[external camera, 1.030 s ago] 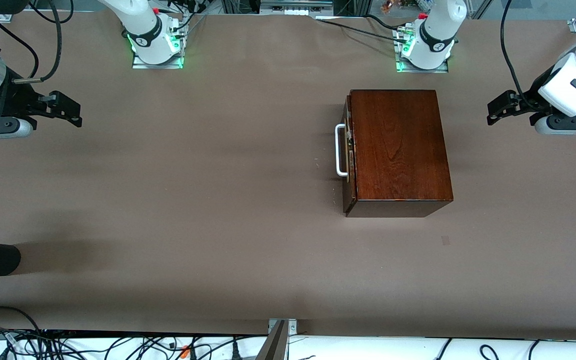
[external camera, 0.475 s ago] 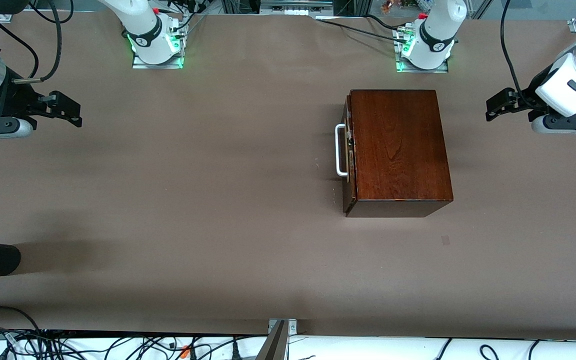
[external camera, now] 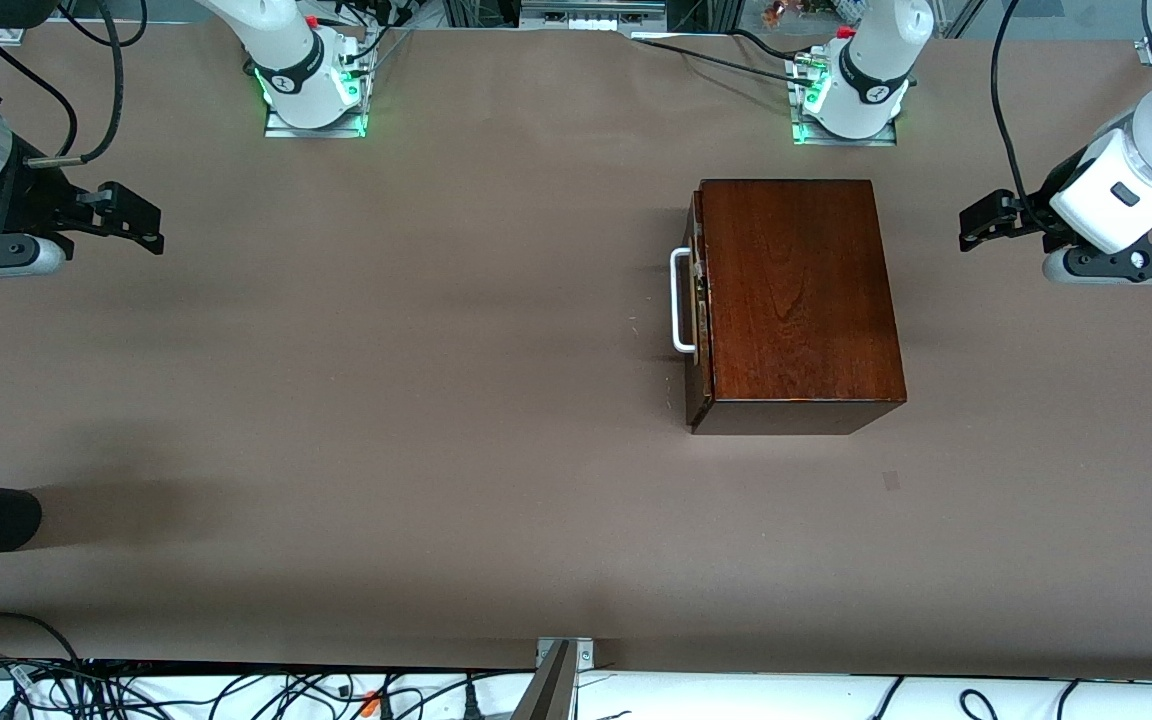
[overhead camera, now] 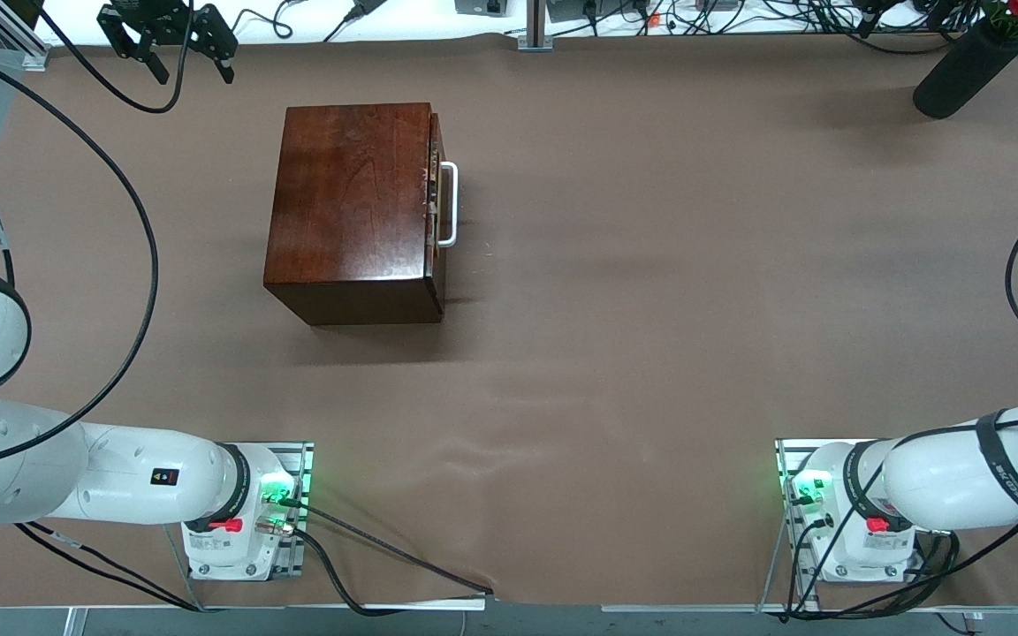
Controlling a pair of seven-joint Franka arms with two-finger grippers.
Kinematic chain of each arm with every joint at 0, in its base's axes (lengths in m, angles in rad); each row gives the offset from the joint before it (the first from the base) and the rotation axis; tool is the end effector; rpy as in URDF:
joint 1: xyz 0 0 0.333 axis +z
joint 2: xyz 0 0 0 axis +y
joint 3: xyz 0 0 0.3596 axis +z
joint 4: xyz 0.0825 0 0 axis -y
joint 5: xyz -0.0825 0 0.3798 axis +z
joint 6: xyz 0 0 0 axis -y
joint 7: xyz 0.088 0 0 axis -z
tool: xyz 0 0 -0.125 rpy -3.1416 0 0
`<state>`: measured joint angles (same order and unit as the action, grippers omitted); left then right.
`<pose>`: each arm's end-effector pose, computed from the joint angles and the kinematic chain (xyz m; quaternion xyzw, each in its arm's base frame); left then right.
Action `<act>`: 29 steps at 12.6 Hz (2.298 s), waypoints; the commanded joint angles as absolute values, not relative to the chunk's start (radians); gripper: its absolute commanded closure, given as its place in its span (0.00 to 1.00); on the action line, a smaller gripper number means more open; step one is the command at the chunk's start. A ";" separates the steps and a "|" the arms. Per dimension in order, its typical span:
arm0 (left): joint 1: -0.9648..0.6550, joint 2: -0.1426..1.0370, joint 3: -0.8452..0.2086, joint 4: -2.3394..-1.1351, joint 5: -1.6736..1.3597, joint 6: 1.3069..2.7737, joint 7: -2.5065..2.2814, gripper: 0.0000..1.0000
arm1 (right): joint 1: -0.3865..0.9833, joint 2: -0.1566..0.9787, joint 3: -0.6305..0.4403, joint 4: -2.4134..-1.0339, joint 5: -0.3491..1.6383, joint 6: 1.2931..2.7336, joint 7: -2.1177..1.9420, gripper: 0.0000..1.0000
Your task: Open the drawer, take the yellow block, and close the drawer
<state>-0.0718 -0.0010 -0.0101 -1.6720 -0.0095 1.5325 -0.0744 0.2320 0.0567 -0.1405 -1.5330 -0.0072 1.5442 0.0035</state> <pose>0.5363 -0.0452 0.6008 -0.9976 0.0036 0.0694 0.0007 0.5636 0.0533 0.6341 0.9988 0.0440 -0.0221 0.0086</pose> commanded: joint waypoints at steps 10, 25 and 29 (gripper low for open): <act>-0.142 0.018 -0.051 -1.629 0.000 1.520 -0.087 0.00 | 0.222 0.052 -0.135 -1.531 0.006 1.543 0.017 0.00; -0.692 0.446 -0.051 -1.437 0.074 1.591 -0.675 0.00 | 0.222 0.052 -0.135 -1.531 0.006 1.546 0.017 0.00; -0.698 0.473 -0.049 -1.497 0.078 1.623 -0.678 0.00 | 0.222 0.052 -0.135 -1.531 0.006 1.546 0.017 0.00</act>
